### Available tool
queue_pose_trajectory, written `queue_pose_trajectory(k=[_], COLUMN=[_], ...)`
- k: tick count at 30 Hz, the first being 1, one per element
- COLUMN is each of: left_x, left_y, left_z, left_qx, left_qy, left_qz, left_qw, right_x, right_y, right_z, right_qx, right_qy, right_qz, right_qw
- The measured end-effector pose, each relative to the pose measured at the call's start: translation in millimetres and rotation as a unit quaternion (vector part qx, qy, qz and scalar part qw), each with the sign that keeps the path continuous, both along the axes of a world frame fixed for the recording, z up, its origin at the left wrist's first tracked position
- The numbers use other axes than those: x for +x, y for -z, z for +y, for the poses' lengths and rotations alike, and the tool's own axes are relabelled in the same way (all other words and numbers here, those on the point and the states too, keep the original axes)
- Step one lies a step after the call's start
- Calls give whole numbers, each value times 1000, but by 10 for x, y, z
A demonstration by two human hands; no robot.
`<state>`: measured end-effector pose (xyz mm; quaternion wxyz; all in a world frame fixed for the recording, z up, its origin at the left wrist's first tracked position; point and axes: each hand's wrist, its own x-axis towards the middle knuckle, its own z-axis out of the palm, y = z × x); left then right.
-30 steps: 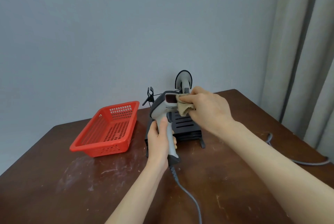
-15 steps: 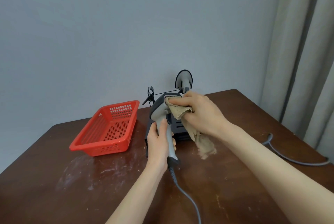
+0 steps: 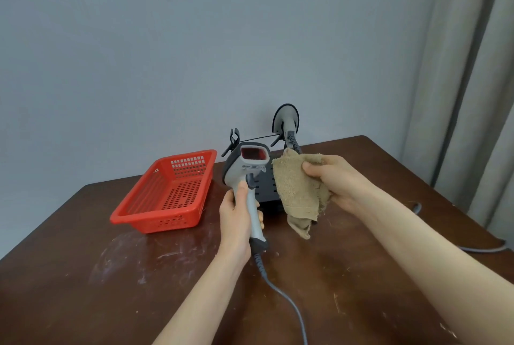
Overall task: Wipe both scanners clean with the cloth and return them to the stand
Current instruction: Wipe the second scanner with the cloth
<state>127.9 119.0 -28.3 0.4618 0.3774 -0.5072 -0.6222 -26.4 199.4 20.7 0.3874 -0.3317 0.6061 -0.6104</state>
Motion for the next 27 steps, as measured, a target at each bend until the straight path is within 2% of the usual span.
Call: queue_pose_trajectory(k=[2,7,11,13,17,22,25,27], left_x=[-12,-78,-149,-170,-175,-181,-186,-173], left_y=[-29,-137,-157,-161,-200,-197,-177,-149], left_z=[26,113,152,160,115,89,111,102], left_qx=[20,75,74,55,19,-20,-24,-22], left_qy=[10,77,90,79,38,11,6,0], left_qz=[18,54,52,51,58,56,53,54], left_qw=[1000,993,992,994,997,998,998,998], right_x=[8,90,136,125,71,136,164,155], right_y=[46,97,134,162,157,80,122,140], right_z=[-56,-156,-247,-284,-200,-83,-147,-188], right_qx=[-16,-46,-40,-23,33,112,49,33], right_qy=[19,61,79,89,124,-6,5,43], right_qz=[-31,-22,-42,-11,141,192,192,238], right_qw=[999,997,995,996,982,975,980,970])
